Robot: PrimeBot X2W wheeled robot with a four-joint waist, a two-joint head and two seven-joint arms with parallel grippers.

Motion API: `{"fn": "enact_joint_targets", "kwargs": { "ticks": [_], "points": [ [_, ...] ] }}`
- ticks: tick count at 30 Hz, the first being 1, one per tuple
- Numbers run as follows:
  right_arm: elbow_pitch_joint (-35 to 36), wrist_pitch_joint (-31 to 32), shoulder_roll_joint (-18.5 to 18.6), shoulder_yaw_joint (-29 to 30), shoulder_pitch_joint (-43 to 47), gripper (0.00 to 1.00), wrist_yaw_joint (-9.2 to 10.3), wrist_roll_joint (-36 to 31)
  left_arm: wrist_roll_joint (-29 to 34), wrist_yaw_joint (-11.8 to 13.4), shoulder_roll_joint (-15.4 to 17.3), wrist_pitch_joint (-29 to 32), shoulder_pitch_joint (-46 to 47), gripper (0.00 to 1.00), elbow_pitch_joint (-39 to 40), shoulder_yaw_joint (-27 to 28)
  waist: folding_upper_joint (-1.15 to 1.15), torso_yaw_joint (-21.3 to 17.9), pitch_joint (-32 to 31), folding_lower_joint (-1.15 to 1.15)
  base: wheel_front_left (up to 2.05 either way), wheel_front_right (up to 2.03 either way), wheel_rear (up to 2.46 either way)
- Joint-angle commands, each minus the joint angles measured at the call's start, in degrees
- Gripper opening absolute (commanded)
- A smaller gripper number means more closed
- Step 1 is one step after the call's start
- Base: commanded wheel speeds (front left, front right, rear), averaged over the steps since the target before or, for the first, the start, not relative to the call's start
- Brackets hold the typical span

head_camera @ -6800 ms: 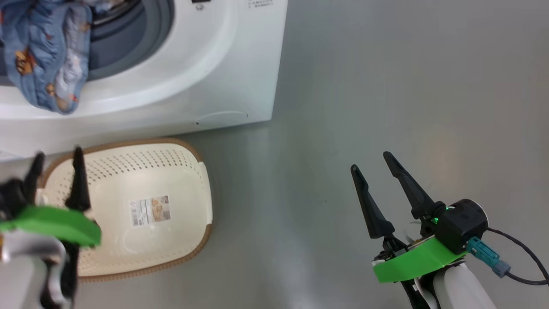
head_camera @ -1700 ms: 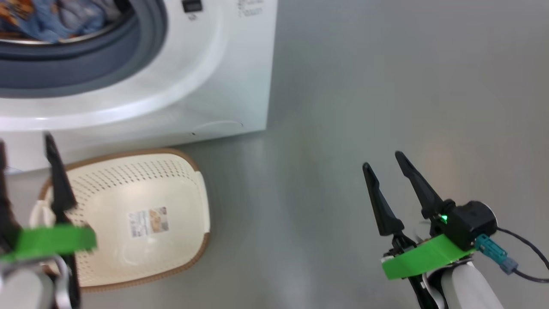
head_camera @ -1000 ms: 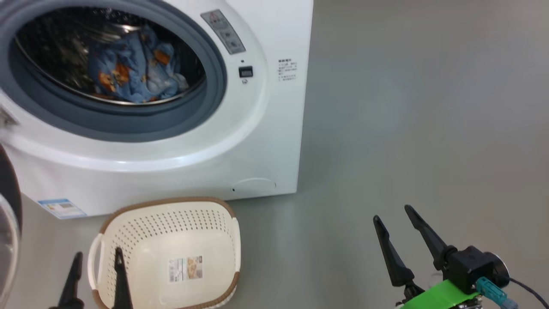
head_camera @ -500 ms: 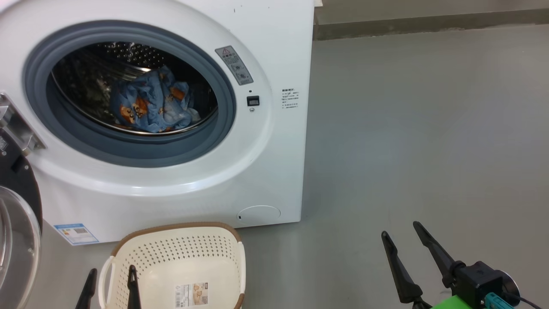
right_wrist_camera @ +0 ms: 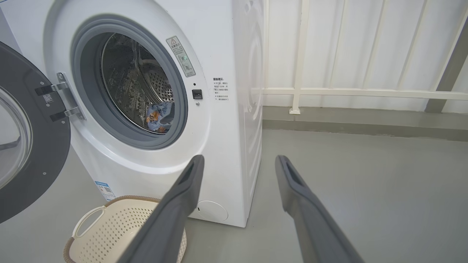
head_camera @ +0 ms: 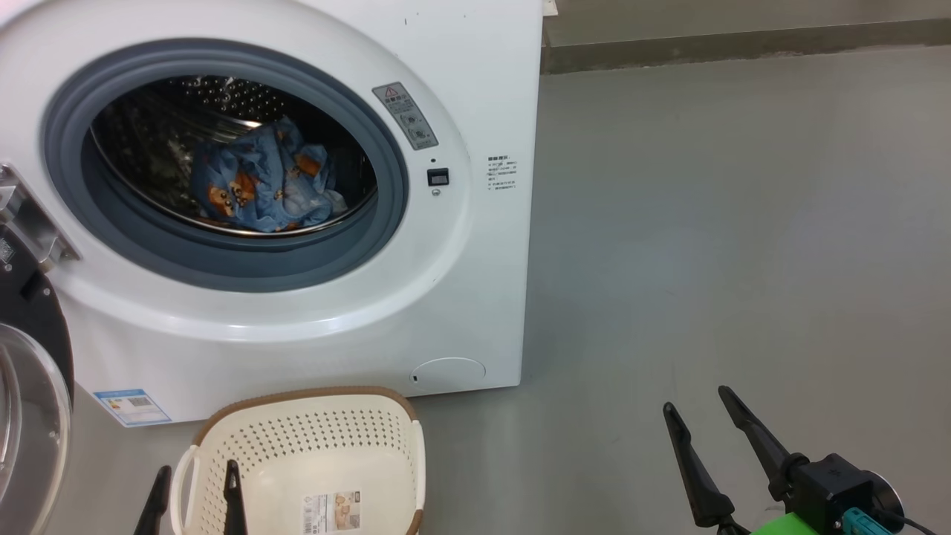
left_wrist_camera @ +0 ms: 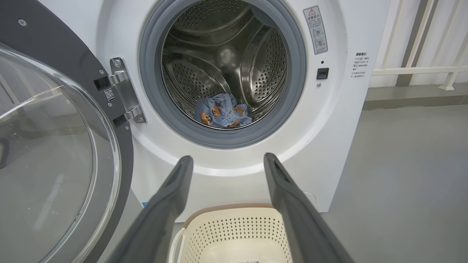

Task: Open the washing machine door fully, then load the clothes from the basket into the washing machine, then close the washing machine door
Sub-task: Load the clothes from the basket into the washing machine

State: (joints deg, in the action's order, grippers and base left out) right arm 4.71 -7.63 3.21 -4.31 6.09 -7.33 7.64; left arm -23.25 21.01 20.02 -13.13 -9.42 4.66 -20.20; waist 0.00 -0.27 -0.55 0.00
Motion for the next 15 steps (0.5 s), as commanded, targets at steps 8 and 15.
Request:
{"fn": "enact_joint_targets", "kwargs": {
  "ticks": [8, 15],
  "points": [
    [1.9, 0.0, 0.1, -1.1, -0.8, 1.0, -0.16, -0.1, 0.9, 0.8, 1.5, -0.1, 1.8, 1.0, 1.6, 1.8, 0.0, 0.1, 0.1, 0.0, 0.0, 0.0, 0.0],
    [2.0, 0.1, 0.1, -0.9, -0.8, 1.0, -0.16, -0.1, 1.1, 1.4, 1.7, -0.1, 2.0, 1.0, 1.6, 1.8, 0.0, 0.2, 0.3, 0.0, -0.2, 0.2, 0.0]
  ]
}}
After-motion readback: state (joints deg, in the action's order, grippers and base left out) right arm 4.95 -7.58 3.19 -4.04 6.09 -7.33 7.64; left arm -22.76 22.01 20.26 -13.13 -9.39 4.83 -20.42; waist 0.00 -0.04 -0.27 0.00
